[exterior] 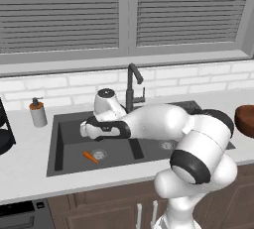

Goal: Pick the carrot from the sink and place it in the bowl. Then pick the bowl and place it in the microwave. Then close the microwave door and press the start button.

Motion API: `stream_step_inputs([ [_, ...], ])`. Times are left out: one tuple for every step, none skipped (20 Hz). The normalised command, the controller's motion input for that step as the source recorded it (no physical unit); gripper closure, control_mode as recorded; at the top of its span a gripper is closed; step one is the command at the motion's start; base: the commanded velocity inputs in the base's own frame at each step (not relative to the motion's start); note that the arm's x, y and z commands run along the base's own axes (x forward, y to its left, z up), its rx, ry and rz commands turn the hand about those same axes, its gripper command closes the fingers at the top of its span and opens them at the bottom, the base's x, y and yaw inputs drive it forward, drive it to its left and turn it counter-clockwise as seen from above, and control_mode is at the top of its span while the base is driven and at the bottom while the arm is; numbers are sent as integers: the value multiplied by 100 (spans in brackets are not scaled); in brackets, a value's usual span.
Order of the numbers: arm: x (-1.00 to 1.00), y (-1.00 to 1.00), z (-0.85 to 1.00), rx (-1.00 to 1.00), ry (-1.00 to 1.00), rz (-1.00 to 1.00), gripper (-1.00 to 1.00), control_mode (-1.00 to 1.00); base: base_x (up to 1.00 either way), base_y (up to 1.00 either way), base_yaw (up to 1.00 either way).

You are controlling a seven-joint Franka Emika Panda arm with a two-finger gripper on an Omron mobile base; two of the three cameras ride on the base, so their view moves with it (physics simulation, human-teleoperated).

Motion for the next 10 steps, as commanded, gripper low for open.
stream_step_inputs([
  [41,0,-30,0,0,0,-100,-100,0,0,0],
  [44,2,-23,0,0,0,-100,-100,0,0,0],
  [42,6,-29,0,0,0,-100,-100,0,0,0],
  [44,0,-28,0,0,0,-100,-100,0,0,0],
  [37,4,-29,0,-1,0,-100,-100,0,0,0],
  [39,9,-26,0,-2,0,-100,-100,0,0,0],
  [36,9,-21,0,-2,0,-100,-100,0,0,0],
  [37,14,-26,0,-2,0,-100,-100,0,0,0],
  [39,18,-26,0,-2,0,-100,-100,0,0,0],
  [43,34,-29,0,-2,0,-100,-100,0,0,0],
])
